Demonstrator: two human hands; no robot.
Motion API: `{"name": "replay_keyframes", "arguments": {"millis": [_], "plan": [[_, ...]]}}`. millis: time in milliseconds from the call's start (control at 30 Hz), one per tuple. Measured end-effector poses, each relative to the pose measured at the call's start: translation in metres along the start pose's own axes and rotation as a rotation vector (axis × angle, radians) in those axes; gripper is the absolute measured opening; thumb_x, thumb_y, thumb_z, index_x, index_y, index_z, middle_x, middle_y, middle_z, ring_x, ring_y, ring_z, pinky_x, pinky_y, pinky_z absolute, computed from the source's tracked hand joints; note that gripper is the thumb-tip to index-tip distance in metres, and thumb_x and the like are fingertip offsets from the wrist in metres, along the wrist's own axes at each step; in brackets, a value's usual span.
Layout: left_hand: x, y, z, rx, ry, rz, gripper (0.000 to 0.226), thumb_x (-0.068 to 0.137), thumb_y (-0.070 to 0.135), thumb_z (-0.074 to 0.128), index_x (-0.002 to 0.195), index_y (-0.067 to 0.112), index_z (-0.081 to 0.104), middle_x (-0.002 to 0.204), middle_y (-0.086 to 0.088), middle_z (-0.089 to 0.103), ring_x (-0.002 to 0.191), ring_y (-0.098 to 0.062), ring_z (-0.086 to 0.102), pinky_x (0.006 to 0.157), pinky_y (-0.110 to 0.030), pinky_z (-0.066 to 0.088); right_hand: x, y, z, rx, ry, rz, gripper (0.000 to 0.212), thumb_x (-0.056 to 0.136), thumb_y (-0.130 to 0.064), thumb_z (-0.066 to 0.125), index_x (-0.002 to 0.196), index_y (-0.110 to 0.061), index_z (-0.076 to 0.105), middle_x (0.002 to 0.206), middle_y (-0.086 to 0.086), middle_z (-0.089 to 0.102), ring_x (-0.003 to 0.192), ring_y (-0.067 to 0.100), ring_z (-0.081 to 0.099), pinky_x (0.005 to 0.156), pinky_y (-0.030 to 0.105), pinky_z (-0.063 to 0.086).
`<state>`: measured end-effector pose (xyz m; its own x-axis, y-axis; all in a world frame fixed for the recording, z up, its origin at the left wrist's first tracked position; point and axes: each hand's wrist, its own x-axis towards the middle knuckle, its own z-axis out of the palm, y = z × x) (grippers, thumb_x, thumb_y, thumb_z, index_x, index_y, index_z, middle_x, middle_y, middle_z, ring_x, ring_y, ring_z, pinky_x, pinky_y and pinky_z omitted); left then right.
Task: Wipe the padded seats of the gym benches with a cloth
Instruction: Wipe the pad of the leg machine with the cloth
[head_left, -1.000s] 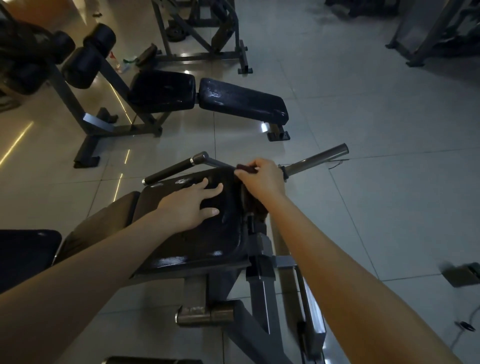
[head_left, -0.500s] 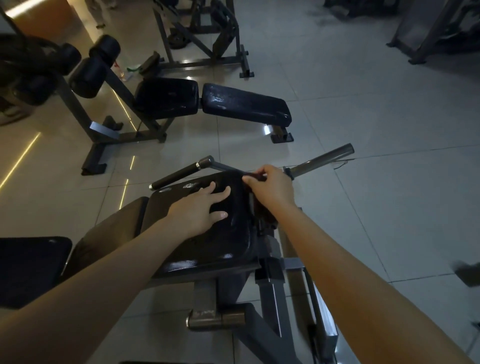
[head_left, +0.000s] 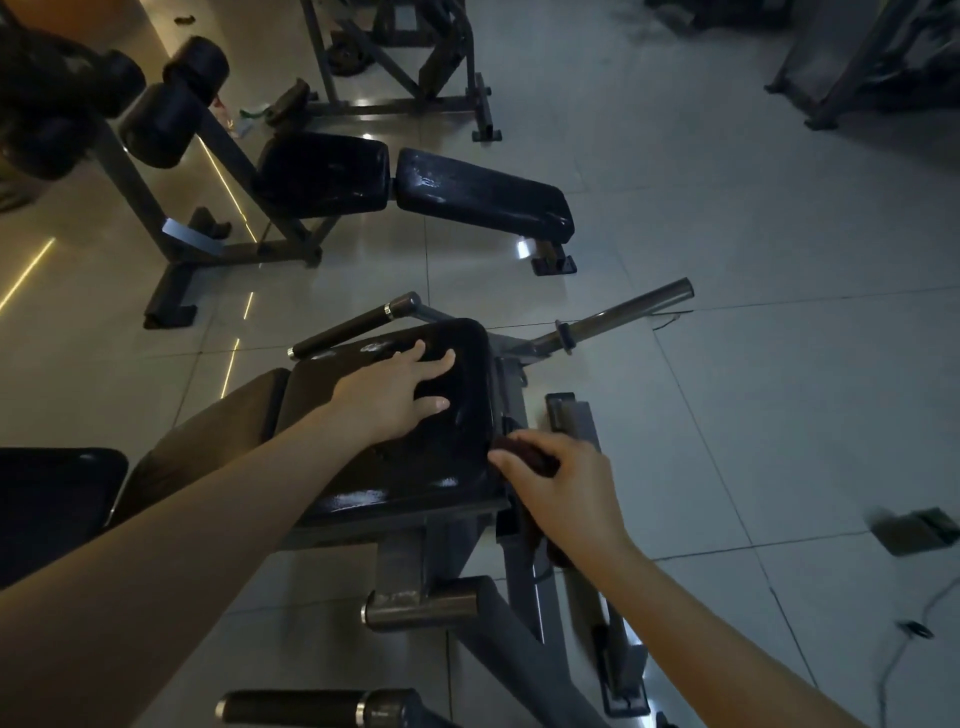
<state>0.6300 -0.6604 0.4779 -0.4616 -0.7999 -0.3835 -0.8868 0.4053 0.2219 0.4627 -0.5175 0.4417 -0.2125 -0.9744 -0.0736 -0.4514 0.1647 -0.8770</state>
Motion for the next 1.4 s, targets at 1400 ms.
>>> {"name": "replay_keyframes", "arguments": {"millis": [1400], "plan": [[0.008,-0.011,0.004,0.025,-0.005,0.052,0.062,0.101,0.045,0.045,0.153,0.043,0.012,0.165,0.0,0.002,0.15,-0.026,0.015,0.117,-0.047,0.027,0.138,-0.031,0.013,-0.252,0.162,0.036,0.022,0.092,-0.034,0.067,0.106,-0.018,0.063,0.092,-0.007,0.058,0.082,0.006,0.057,0.069,0.018,0.043]]}}
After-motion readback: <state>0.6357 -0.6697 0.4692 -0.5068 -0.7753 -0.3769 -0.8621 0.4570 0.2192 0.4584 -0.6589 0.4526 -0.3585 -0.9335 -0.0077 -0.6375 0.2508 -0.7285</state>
